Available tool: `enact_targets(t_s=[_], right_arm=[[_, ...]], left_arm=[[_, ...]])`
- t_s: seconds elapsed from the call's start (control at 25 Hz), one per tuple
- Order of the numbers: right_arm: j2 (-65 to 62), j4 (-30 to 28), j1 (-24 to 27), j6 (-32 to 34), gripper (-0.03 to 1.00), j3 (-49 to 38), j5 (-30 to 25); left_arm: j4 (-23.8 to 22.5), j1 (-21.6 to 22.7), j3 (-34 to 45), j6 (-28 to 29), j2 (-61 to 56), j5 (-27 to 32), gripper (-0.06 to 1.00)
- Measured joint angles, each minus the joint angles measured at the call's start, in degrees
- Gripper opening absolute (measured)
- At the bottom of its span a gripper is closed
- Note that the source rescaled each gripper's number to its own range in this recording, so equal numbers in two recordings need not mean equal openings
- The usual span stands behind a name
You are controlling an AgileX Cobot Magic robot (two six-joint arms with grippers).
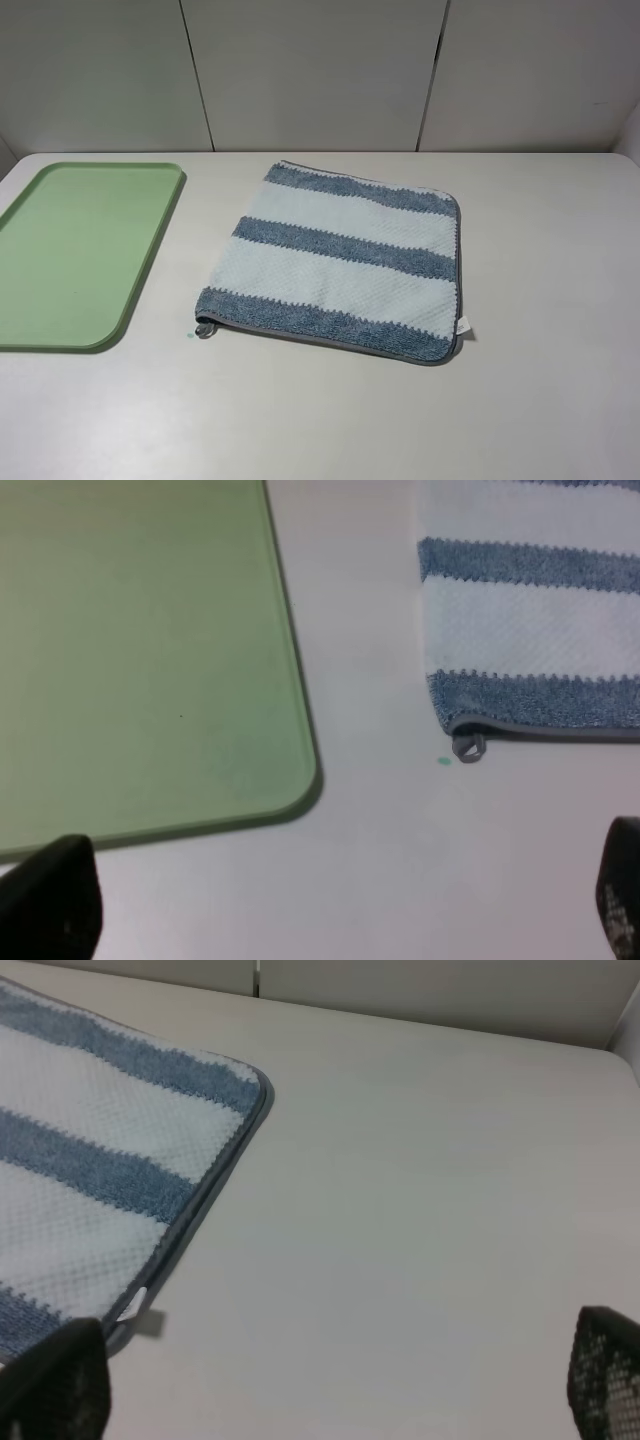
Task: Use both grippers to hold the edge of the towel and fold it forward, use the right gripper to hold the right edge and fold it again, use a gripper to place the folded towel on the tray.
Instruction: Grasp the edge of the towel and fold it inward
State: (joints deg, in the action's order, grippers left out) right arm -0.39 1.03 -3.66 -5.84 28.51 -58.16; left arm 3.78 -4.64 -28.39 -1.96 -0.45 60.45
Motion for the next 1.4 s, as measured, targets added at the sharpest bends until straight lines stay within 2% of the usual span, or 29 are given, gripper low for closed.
enact_targets(t_s=[1.4], right_arm=[[0.0,0.0,0.0,0.0,1.0,0.0,0.0]], left_arm=[[-0.1,0.0,0.0,0.0,0.0,-0.26,0.99]])
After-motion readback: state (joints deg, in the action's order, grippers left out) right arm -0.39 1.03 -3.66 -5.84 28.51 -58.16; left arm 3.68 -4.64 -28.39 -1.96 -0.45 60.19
